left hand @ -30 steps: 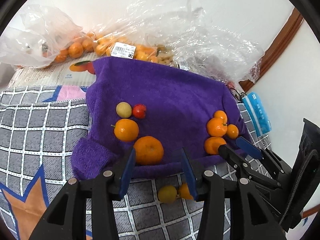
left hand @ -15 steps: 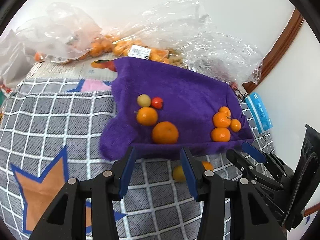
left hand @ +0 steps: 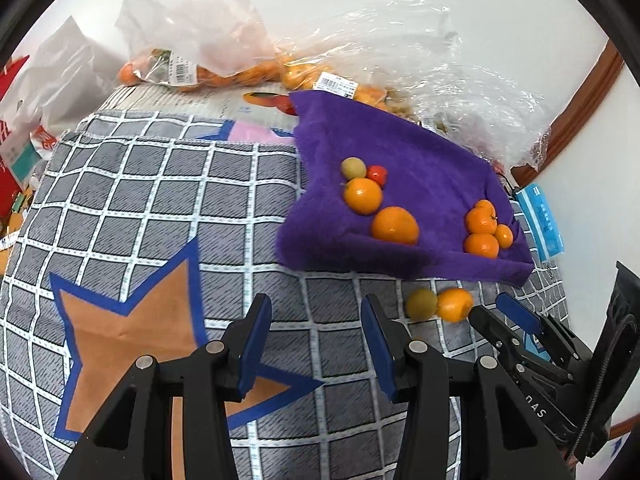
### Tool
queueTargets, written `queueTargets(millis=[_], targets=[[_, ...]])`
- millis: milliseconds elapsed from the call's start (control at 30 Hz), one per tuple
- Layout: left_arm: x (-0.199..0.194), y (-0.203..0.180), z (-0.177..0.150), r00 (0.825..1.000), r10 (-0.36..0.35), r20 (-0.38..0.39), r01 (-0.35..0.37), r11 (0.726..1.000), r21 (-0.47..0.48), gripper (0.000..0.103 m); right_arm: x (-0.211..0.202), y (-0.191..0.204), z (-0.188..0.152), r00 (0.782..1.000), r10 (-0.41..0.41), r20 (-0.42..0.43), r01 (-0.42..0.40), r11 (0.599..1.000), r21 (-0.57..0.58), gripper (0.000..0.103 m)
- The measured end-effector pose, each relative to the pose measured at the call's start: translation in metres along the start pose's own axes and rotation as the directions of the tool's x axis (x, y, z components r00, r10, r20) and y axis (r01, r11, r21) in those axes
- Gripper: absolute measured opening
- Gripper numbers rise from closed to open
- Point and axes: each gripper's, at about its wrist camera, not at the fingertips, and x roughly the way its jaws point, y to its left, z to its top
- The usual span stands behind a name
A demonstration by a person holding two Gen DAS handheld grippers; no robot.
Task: Organize fruits
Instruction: 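Lift both tools away from the purple towel, then grasp the oval orange in front of the towel with the right tool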
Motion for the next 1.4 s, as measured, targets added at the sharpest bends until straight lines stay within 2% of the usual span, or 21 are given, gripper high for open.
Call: queueTargets(millis=[333,600,700,867,1100,1333,1400], targets=[[0.007,0.011,-0.001,1.0,0.008,-0.021,-0.008,1.0,0.001,0.044,0.03,0.007,-0.005,0.998,0.015,-0.056,-0.015,1.0,0.004,0.053],[0.015,0.006,0.0,0.999,0.014,-0.037,-0.014,1.0,0.005,0.044,0.04,0.006,-0.002,0.998,0.022,-0.055,-0.023,1.0,-0.015,0.053],[0.016,0.001,-0.002,0.999,0.02,-0.041,-0.02,1.0,0.012,0.044,0.039,0.005,-0.002,0.998,0.035,-0.046,-0.036,0.999,-0.022,0.042],[0.016,-0.009,-0.004,0.999,0.013,-0.048,-0.012,1.0,0.018,0.044,0.033,0.005,-0.007,0.999,0.018,-0.027,-0.019,0.999,-0.047,0.042],[0.02,-0.033,-0.011,0.998,0.012,-0.054,-0.009,0.998,0.063,0.044,0.016,-0.017,-0.018,1.0,0.007,-0.013,-0.007,1.0,-0.01,0.042],[0.038,-0.059,-0.028,0.994,-0.025,-0.108,0.036,0.994,0.1,0.044,0.001,-0.048,-0.034,0.999,-0.038,-0.021,0.039,0.999,0.036,0.042],[0.042,-0.065,-0.033,0.994,-0.016,-0.108,0.028,0.993,0.113,0.044,-0.003,-0.057,-0.04,0.998,-0.049,-0.024,0.05,0.997,0.053,0.042]])
